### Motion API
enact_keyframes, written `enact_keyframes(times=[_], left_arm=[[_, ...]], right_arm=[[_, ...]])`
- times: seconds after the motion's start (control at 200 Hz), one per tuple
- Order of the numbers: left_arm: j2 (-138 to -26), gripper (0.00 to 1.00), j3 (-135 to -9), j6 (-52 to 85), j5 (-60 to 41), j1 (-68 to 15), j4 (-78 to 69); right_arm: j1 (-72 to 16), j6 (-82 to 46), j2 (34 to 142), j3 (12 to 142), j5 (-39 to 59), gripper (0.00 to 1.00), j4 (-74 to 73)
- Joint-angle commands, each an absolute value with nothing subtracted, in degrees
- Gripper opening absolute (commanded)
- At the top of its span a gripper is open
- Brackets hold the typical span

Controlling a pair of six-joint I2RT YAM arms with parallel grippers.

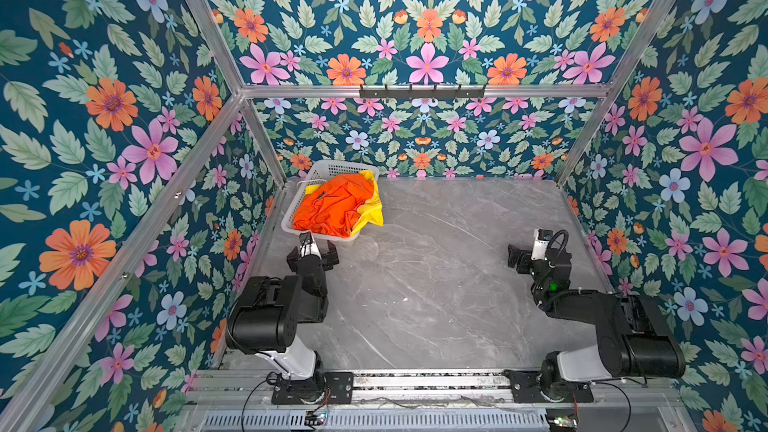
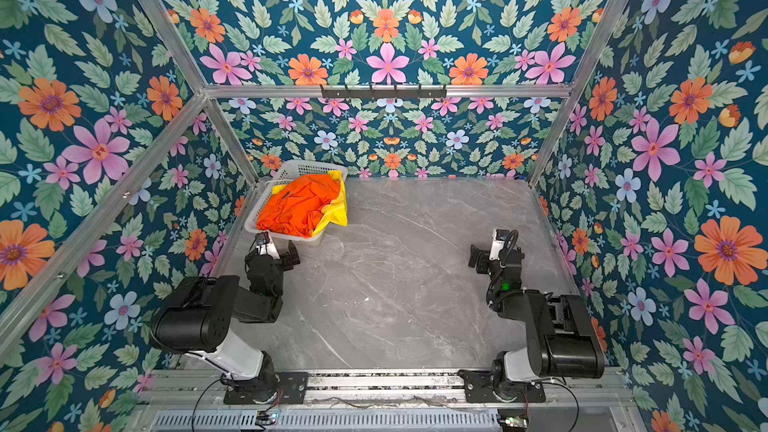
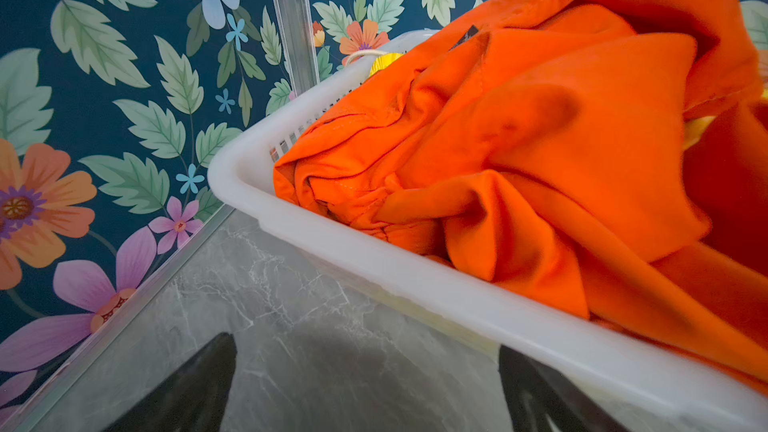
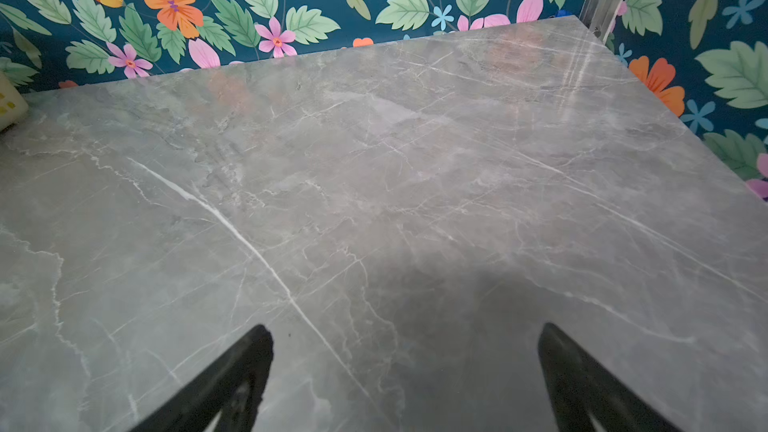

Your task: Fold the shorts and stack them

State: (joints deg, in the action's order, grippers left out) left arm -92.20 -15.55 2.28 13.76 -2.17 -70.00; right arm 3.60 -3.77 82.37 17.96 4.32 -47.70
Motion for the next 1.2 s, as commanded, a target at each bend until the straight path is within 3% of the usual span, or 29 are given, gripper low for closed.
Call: enact_keyframes(times=[0.0,0.925,1.075,1.195], left_arm=[[-92.08,1.0,-15.53,2.31,13.68,-2.11,-72.07],[-91.69,0.98,-14.89,2.07,12.92,-2.11,-73.07],[-85.88,0.96,-12.39,2.0,13.95,-2.29,-72.98],[-74.76,0.93,-11.26,4.85,14.49,-2.33,-62.33]], right_arm=[[3.55,-3.38,82.42,18.29,4.39,0.99,-49.32],[3.55,-3.39,82.35,18.29,4.39,0.99,-49.29],[3.56,-3.43,80.38,19.33,4.21,0.99,-46.19],[3.53,-3.84,73.67,24.97,5.28,0.99,-30.29]])
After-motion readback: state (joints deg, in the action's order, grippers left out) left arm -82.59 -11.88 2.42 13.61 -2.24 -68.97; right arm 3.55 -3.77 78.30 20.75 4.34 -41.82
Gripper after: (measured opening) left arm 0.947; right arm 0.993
